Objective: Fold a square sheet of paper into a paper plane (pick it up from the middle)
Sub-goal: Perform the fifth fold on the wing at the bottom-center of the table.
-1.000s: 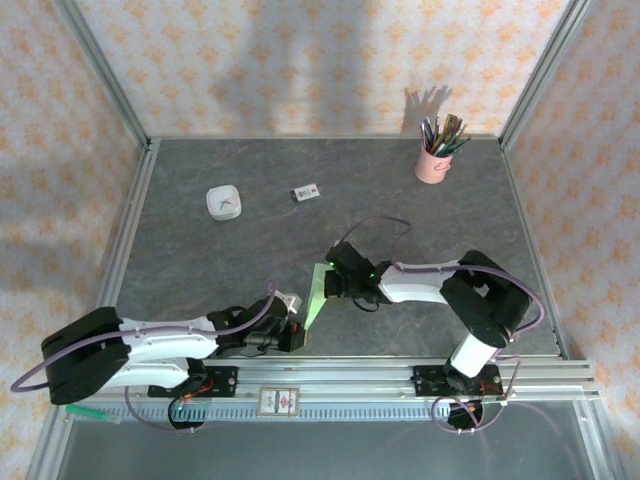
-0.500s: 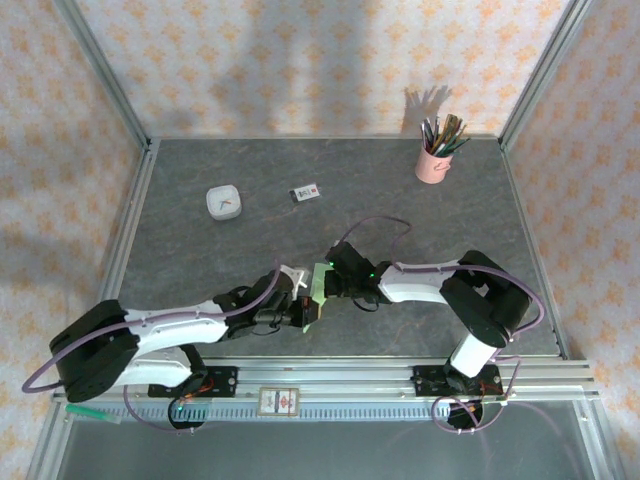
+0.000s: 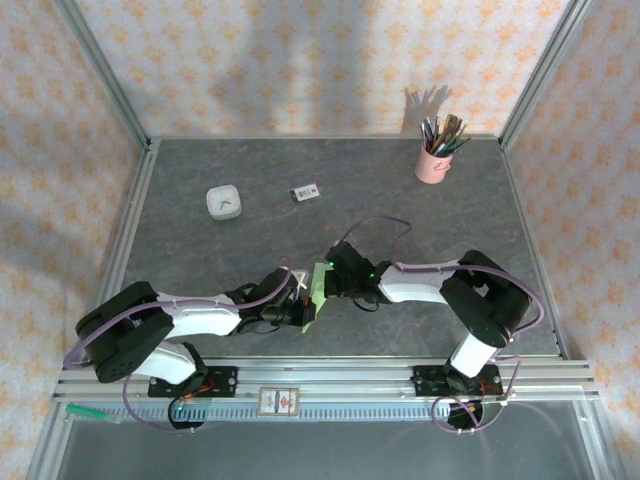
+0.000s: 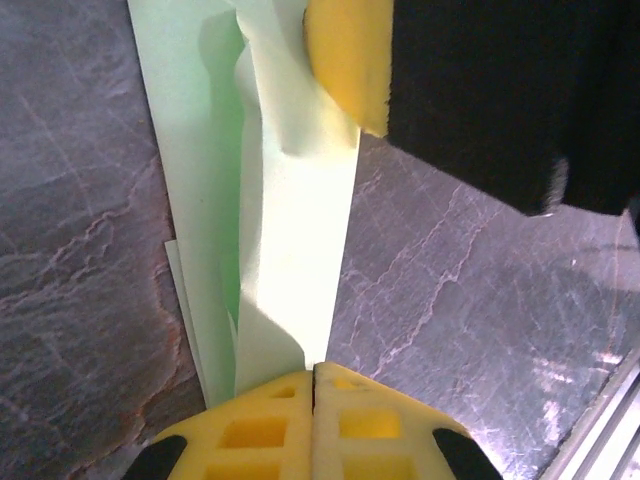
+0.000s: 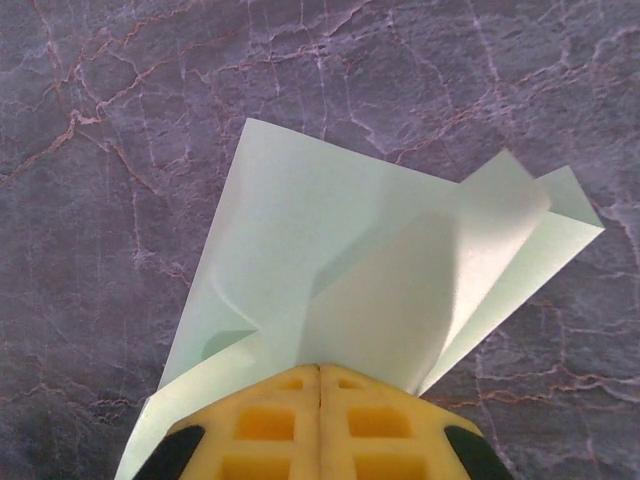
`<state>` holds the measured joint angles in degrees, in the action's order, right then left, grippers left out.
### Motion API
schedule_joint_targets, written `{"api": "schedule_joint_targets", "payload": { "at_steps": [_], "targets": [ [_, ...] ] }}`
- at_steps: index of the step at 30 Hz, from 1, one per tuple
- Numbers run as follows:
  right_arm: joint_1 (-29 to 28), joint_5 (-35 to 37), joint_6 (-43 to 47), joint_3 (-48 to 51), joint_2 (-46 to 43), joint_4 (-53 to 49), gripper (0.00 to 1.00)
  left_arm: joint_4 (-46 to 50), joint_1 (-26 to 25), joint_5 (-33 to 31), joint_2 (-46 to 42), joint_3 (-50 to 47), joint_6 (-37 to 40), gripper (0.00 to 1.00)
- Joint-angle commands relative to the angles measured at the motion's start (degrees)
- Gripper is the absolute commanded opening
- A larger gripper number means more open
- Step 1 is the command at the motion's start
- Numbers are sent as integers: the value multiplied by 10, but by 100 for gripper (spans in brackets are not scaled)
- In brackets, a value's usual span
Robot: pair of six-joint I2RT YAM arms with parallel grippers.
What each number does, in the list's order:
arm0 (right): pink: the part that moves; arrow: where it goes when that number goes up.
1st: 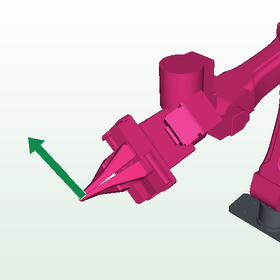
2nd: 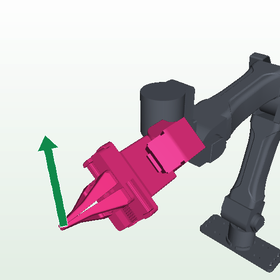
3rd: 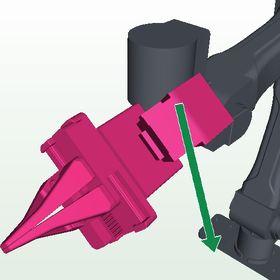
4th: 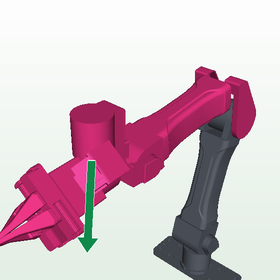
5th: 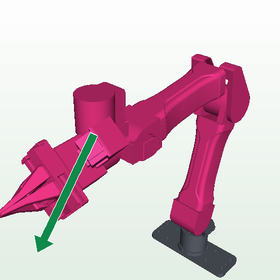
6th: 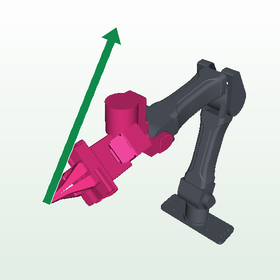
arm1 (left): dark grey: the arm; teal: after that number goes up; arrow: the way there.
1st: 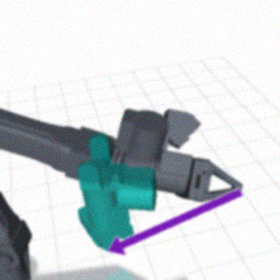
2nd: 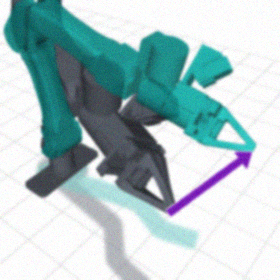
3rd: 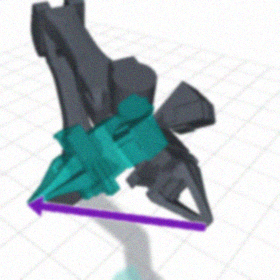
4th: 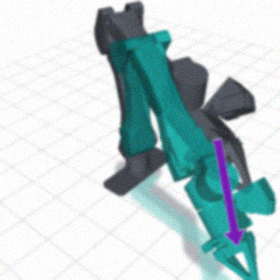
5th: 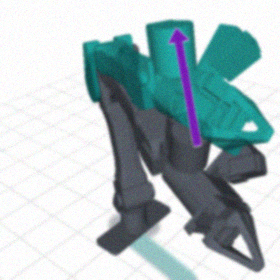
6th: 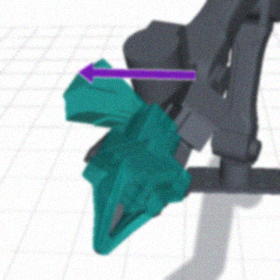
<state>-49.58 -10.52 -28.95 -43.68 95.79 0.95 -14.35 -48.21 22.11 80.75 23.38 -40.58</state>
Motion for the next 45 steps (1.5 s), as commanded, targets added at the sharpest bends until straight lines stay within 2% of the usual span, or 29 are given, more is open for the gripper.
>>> {"api": "schedule_joint_targets", "payload": {
  "at_steps": [1,10,18,25,28,38,45],
  "targets": [
    [6,40,-2,24,39,-92,0,-7,6,-3,11,-19,11,0],
    [6,34,7,-9,20,-100,6,2,7,-21,20,-62,-9,0],
    [6,-7,17,-48,-47,-100,13,5,6,-37,21,-82,-17,0],
    [3,-87,-7,16,-128,-26,16,7,7,-36,31,-76,-11,0],
    [-2,-106,-21,47,-147,5,12,6,6,-34,34,-74,-11,0],
    [-35,-135,-51,82,-102,83,6,15,6,-37,32,-72,-9,0],
    [-39,-138,-51,73,-69,92,5,23,7,-36,30,-69,-5,0]
  ]
}}
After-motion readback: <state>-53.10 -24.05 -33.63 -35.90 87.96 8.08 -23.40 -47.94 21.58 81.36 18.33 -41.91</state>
